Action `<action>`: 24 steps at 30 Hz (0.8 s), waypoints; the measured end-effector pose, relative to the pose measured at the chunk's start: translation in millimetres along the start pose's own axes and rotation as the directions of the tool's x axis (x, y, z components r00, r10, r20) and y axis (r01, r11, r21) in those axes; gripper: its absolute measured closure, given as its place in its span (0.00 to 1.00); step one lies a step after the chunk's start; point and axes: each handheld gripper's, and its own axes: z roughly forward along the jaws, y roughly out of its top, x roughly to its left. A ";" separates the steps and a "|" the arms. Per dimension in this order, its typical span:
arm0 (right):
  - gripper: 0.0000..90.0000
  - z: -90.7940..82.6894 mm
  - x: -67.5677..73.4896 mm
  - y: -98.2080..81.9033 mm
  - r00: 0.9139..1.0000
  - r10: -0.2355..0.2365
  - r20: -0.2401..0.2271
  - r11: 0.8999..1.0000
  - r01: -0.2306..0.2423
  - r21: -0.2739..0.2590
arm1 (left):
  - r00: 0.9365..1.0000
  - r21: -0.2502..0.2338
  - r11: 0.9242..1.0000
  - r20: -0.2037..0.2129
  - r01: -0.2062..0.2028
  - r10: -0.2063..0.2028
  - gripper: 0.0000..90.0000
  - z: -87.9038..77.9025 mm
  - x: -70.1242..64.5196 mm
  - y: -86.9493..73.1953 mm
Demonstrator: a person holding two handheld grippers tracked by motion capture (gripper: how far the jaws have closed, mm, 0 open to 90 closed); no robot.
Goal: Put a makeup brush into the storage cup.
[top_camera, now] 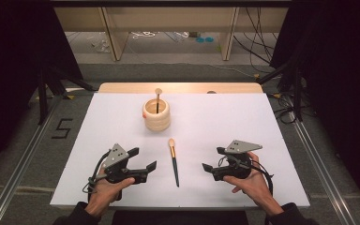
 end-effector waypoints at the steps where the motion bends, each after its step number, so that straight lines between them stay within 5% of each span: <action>1: 0.18 0.1 -0.1 0.1 1.000 -0.001 0.004 1.000 0.001 0.000 | 1.000 -0.001 1.000 -0.001 0.002 -0.002 0.18 0.2 0.1 -1.3; 17: 0.18 9.0 6.8 21.8 0.999 -0.029 0.034 1.000 0.028 0.005 | 1.000 -0.019 1.000 -0.029 0.009 -0.010 0.18 -6.7 -1.6 -5.1; 24: 0.18 32.8 13.2 36.5 0.998 -0.064 -0.005 0.997 0.064 0.044 | 1.000 -0.014 1.000 -0.018 -0.011 0.011 0.18 -6.2 -2.2 -5.3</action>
